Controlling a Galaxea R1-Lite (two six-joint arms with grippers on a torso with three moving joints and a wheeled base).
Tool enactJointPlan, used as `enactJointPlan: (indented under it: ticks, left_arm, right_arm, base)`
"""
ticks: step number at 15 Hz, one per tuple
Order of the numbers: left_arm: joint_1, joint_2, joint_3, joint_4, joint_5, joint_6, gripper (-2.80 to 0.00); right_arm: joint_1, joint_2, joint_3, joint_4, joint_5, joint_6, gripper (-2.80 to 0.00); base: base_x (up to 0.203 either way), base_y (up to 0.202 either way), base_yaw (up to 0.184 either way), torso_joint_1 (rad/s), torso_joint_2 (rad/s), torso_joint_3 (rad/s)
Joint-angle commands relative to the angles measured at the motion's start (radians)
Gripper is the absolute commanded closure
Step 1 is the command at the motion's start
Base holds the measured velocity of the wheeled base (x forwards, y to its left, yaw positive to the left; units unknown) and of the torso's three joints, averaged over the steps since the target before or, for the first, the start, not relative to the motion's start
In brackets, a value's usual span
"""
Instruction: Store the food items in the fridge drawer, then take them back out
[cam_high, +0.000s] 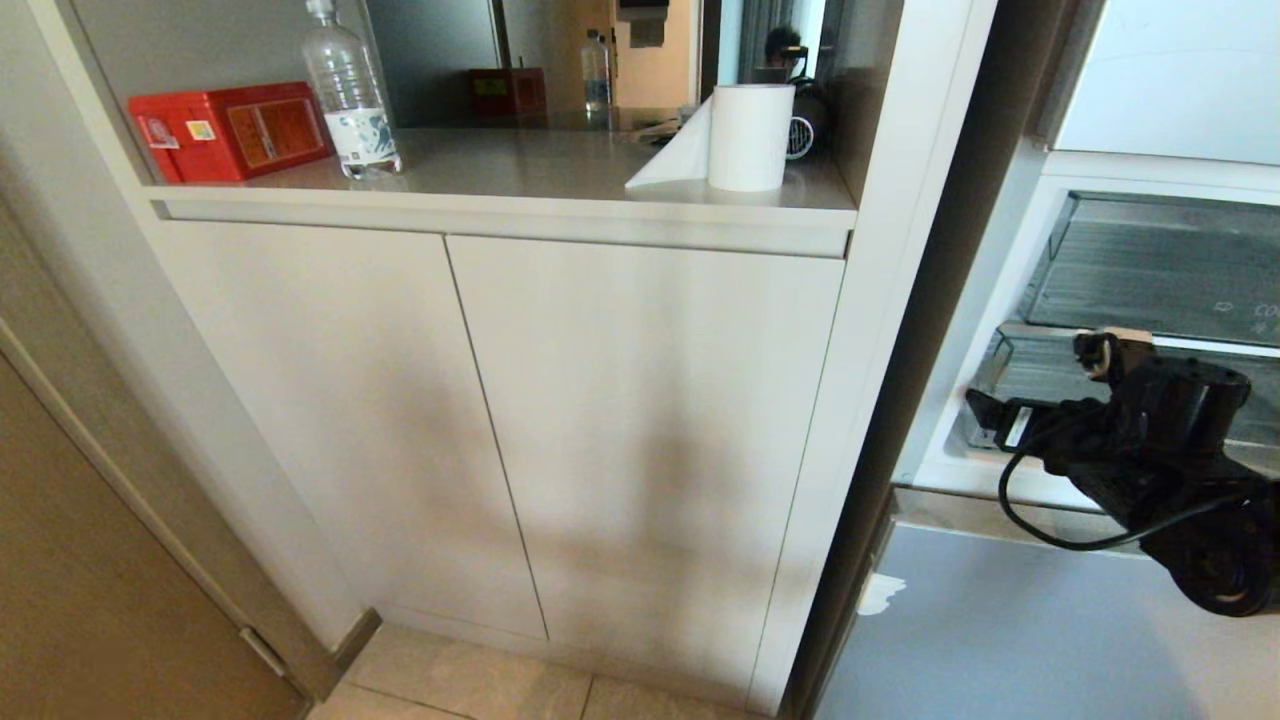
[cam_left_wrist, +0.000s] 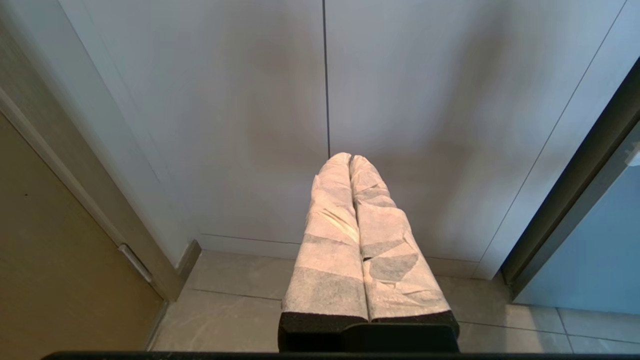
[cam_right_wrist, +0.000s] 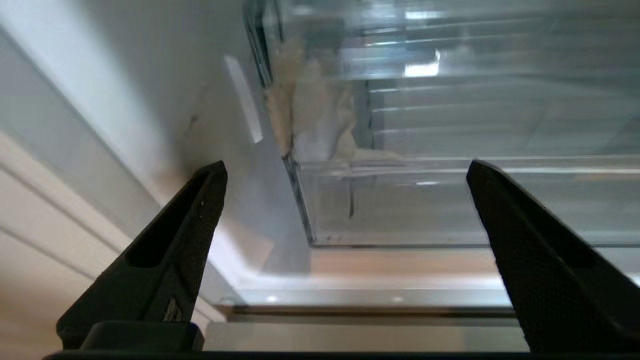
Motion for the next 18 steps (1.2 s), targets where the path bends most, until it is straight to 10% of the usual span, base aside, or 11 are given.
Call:
enactJointPlan:
  ticks: [1,18]
  left_arm:
    - [0.0,-0.001,0.0,0.0,0.0,0.0,0.0]
    - [0.0,-0.001,0.0,0.0,0.001,0.001,0.0]
  right_arm:
    - [0.0,0.024,-0.025,-0.007,-0.002,0.002,-2.8]
    - [0.002,-0.005,-0.036,-0.007,-0.025,0.002,-2.8]
  base:
    - [0.0,0.0,0.0,0.0,0.0,0.0]
    - [0.0,0.0,0.0,0.0,0.0,0.0]
